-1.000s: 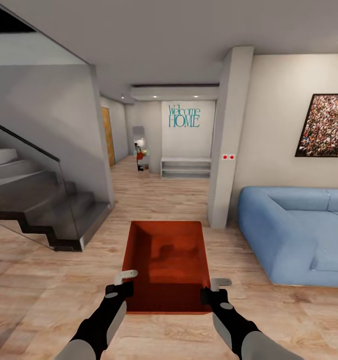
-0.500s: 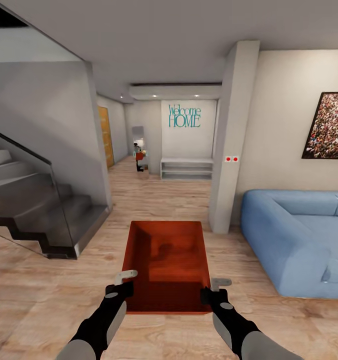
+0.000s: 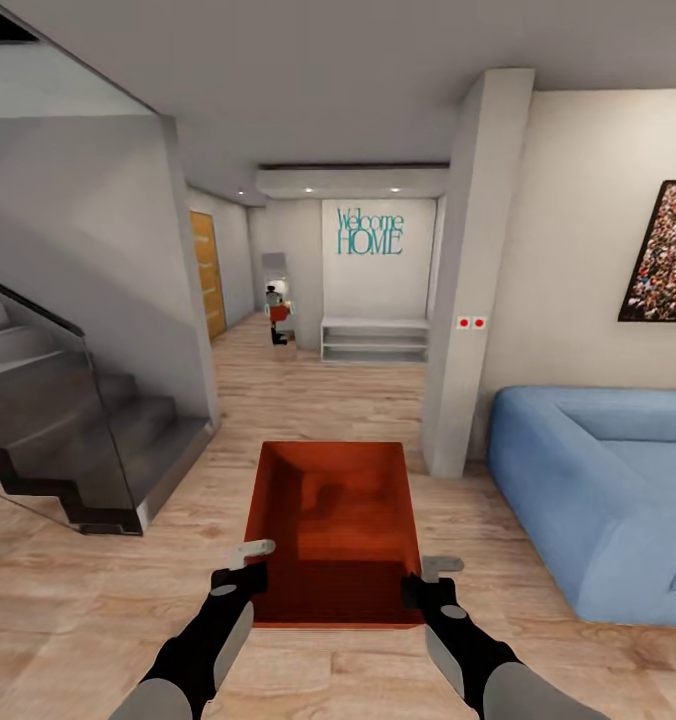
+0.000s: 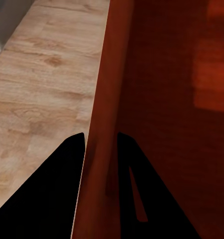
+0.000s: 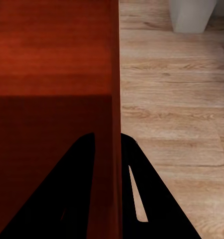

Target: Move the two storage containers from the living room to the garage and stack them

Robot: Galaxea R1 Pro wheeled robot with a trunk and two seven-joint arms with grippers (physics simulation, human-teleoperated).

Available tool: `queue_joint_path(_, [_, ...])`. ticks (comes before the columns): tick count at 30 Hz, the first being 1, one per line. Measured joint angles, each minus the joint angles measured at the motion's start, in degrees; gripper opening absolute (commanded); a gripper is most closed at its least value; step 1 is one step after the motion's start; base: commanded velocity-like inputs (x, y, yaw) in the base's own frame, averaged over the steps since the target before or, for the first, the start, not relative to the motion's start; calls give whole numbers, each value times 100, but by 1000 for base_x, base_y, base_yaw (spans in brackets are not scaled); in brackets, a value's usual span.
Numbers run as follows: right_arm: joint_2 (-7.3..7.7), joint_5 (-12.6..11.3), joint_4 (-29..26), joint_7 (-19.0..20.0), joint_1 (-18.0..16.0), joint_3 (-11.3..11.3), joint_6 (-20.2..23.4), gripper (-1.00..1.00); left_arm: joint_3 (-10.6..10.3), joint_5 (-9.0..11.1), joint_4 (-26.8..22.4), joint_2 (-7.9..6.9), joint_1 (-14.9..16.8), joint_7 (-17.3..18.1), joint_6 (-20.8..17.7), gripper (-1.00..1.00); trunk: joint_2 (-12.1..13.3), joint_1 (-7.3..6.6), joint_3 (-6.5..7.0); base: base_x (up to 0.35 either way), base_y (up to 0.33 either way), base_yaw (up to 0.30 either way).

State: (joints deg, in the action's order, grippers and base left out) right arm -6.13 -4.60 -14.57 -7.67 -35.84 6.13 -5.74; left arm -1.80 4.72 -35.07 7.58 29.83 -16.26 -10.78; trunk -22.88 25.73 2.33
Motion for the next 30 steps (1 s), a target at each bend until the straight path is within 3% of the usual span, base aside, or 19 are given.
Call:
queue_joint_path(7, [3,-9,2,2,0,11,-3,-100,12,-12,-4,6,-5,-1,0,-100,0,0,0,321,0,47])
queue_joint_path(21, [-1,-7,2,-2,0,7,-8,-100,0,-3,-8,-1,-4,1,1,-100,0,0,0,321,0,250])
queue_joint_path(30, [-5,-12,2,-12,1,9,-24,-100,-13,1,-12,-9,0,4,4,-100,0,0,0,322,0,38])
